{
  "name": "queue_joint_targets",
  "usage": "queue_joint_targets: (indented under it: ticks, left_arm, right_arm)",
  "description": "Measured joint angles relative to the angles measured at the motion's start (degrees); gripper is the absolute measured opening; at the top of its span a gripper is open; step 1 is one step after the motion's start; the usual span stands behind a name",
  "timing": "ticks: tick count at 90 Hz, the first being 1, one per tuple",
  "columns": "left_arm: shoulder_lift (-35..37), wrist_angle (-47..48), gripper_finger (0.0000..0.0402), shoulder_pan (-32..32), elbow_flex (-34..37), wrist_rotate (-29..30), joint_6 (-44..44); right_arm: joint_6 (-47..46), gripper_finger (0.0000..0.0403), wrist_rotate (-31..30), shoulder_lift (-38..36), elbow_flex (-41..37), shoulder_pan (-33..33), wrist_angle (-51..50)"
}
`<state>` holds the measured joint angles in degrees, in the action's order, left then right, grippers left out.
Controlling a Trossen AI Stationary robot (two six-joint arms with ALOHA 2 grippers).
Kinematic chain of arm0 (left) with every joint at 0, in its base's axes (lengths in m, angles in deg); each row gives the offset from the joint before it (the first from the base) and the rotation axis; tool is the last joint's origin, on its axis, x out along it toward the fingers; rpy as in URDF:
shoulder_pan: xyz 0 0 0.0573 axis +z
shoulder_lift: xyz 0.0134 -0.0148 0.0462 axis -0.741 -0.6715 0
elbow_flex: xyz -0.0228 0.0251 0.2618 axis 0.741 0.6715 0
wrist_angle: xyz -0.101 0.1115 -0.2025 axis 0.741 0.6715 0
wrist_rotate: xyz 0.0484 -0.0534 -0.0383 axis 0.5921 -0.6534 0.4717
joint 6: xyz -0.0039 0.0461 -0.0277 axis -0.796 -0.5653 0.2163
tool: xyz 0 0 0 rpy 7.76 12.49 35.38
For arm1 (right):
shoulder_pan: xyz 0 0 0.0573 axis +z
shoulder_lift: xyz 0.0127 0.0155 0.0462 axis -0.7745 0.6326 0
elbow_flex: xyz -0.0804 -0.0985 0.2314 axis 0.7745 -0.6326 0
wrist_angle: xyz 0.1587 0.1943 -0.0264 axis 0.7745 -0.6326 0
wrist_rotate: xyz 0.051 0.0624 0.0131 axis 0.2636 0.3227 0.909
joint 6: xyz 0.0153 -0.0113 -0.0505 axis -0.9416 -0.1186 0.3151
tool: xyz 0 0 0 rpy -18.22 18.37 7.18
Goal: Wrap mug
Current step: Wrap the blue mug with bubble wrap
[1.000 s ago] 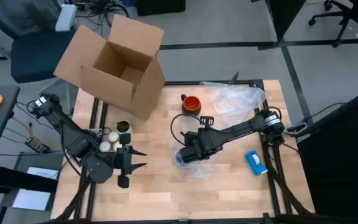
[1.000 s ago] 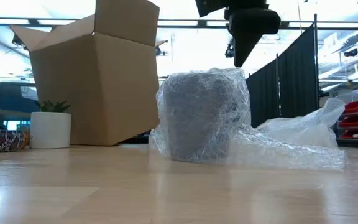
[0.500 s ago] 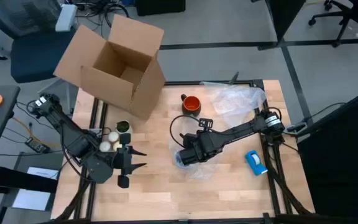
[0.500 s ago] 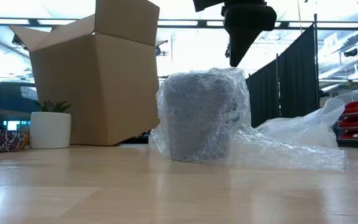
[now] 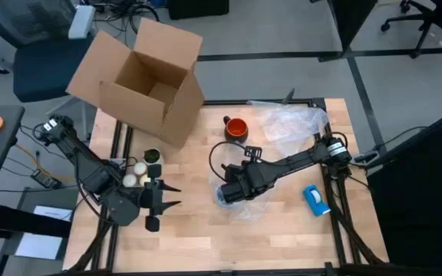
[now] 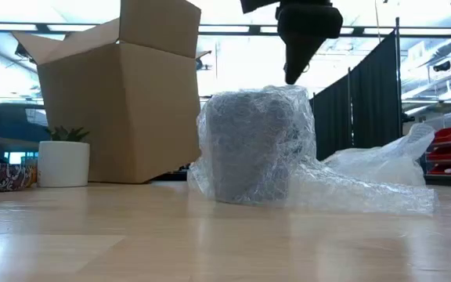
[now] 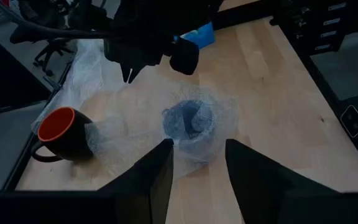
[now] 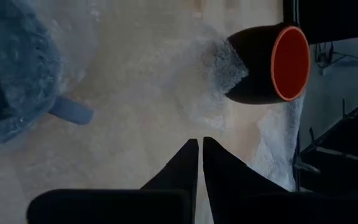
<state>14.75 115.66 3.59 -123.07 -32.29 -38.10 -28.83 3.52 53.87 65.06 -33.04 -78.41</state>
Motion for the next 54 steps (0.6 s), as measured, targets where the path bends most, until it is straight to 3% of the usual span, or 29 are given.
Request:
queue_joint_targets:
  ticks: [54]
  left_arm:
    - [0.0, 0.0, 0.0129, 0.0, 0.0, 0.0, 0.0]
  right_arm:
    - [0.1, 0.0, 0.0, 0.0, 0.0, 0.0, 1.1]
